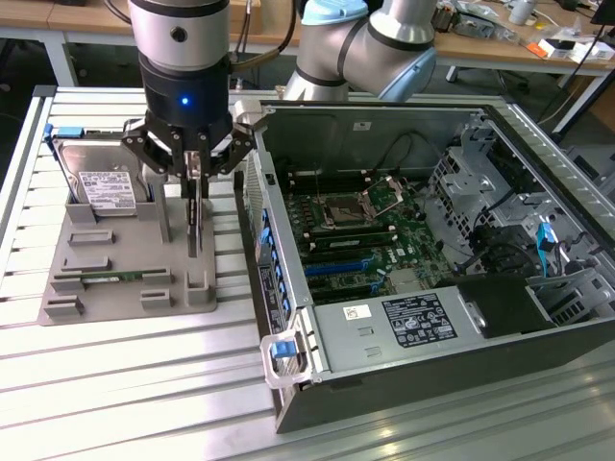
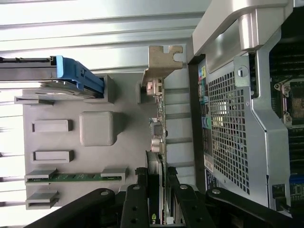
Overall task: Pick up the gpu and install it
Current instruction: 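Pick up the gpu and move the gpu toward the slot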
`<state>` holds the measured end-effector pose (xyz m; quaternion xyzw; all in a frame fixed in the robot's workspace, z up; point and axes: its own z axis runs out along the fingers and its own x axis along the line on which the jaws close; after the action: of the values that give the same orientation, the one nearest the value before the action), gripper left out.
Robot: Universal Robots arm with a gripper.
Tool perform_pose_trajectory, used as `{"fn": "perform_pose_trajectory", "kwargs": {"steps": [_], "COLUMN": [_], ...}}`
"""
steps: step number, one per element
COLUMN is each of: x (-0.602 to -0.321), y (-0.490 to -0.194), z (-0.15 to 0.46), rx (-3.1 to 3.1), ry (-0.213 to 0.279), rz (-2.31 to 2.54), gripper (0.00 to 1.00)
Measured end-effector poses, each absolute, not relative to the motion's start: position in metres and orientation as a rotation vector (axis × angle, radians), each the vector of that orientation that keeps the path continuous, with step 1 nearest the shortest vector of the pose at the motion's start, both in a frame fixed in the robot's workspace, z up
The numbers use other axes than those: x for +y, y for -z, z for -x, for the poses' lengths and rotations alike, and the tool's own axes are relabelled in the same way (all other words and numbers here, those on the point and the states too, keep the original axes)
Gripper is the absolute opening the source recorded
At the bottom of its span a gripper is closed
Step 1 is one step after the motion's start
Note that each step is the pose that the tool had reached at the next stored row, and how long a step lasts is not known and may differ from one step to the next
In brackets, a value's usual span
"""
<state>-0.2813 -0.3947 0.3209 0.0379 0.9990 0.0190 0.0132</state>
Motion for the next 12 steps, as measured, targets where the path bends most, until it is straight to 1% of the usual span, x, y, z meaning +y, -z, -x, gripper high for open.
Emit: {"fn": "perform_pose_trajectory", "kwargs": {"steps": [12], "x": [-0.3947], "y": [-0.3300], "z": [0.2813], "rx": [3.112], "ry": [-0.059], "rz": [-0.118], "gripper": [0.27]}}
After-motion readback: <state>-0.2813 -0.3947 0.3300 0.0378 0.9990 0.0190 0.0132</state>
